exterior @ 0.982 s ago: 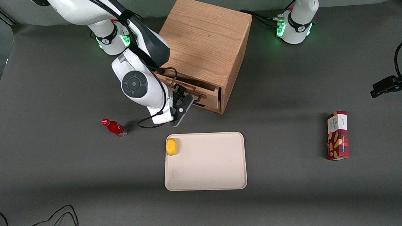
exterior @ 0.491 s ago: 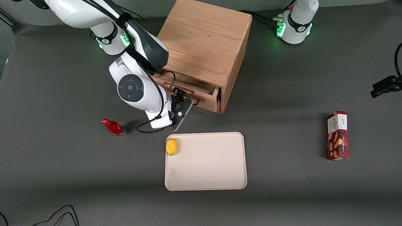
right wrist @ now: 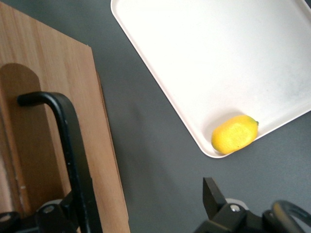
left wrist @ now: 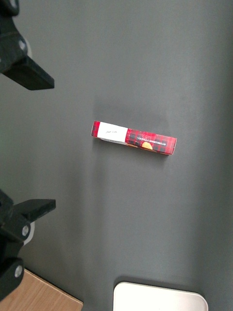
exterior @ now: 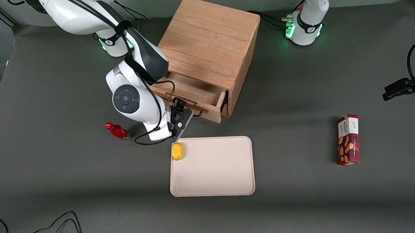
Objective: Open upper drawer
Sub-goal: 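Pull the upper drawer outward by its handle with the right gripper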
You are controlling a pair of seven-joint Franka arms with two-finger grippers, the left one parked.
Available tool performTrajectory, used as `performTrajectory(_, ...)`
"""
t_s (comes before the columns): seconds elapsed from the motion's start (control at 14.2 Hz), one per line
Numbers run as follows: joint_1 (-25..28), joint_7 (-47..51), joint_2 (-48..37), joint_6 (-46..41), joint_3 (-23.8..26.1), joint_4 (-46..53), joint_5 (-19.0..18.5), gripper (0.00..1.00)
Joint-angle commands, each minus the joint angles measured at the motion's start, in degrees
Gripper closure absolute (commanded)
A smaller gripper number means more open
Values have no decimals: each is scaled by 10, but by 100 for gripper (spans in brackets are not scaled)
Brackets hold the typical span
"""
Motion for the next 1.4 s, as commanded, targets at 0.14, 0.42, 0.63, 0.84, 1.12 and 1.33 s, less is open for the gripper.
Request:
performTrajectory(0.14,-12,-23,30,-38,3,54,-13,0)
performTrajectory(0.42,-14,-27,52,-51,2,84,-14,0)
performTrajectory(0.63,-13,-27,68,-51,3,101,-20,0)
performTrajectory(0.84,-14,-27,78,-51,3,111,-23,0)
performTrajectory(1.12,-14,-29,93,-57,2,136,-34,0)
performTrajectory(1.33,-15,-31,98,-57,-4,147,-34,0)
